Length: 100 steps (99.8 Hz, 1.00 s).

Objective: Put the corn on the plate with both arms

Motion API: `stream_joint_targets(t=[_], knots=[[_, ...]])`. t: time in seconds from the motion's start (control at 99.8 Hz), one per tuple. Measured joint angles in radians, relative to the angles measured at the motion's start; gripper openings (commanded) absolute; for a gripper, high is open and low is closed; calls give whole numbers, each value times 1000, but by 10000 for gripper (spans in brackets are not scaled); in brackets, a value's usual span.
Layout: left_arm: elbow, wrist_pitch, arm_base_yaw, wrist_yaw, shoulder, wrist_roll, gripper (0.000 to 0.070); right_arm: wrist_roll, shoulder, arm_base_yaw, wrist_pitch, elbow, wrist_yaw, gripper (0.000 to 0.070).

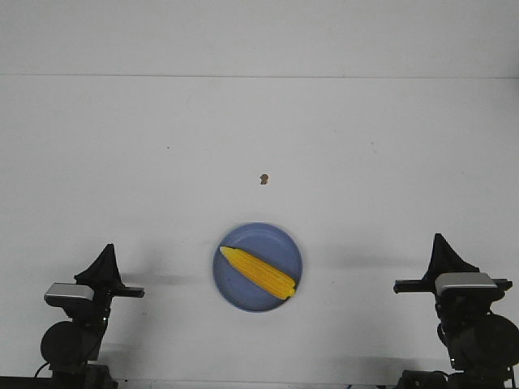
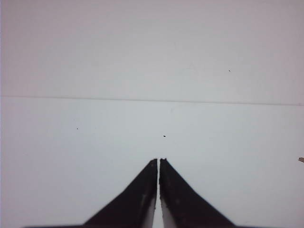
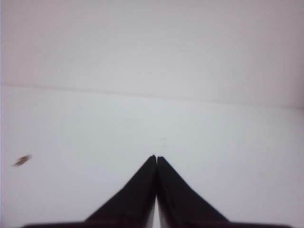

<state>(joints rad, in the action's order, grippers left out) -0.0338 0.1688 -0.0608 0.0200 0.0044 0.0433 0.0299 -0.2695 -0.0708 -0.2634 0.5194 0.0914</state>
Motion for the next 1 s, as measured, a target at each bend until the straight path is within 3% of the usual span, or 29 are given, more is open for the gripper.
stream_joint_targets(t=[0.2,0.381,0.641,1.002], knots=[[0,0,0,0,0,0,12,0,152,0,150,-168,-13,0],[0,0,0,0,0,0,12,-2,264,0,196,-330,-16,0],[0,0,0,0,0,0,12,-13,268,0,385,-501,-16,0],[0,0,0,0,0,0,12,-27,268,0,384,-505,-15,0]])
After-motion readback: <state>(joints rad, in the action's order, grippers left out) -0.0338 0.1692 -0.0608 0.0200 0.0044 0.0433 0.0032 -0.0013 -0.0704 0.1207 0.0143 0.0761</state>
